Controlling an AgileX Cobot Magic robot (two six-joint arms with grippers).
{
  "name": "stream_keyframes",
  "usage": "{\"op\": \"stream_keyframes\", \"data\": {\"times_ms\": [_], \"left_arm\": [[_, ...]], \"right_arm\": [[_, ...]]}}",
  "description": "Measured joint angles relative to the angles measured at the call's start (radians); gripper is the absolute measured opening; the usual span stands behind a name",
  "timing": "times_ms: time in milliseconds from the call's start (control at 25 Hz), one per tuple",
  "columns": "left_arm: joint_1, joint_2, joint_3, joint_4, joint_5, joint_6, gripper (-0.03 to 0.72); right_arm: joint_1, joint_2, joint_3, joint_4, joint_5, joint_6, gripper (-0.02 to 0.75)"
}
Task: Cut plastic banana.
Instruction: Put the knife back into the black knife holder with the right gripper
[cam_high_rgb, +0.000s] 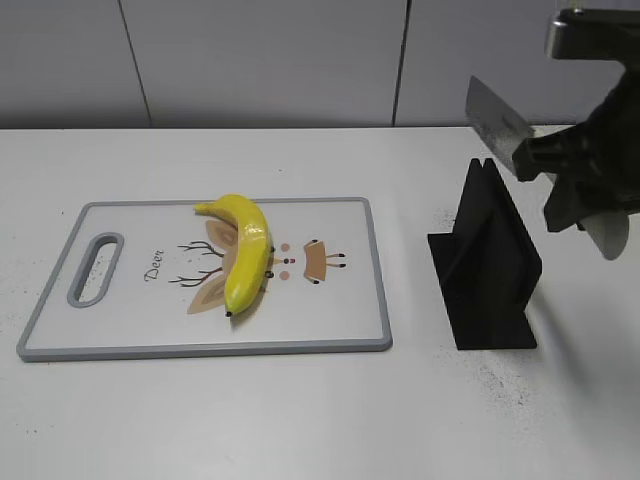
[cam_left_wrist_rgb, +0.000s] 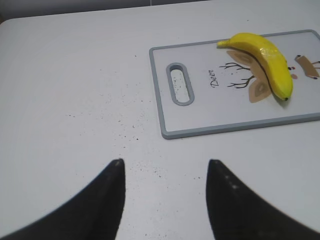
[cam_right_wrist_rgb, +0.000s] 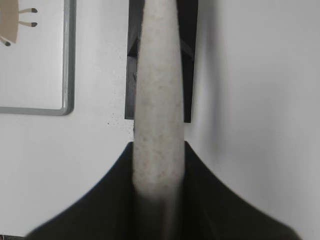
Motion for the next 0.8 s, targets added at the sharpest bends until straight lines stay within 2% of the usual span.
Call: {"op": "stream_keyframes", "data": {"times_ms": [800], "left_arm": [[0.0,0.0,0.0,0.0,0.0,0.0,0.471]], "right_arm": [[0.0,0.136,0.0,0.026,0.062,-0.008,0.162]]}}
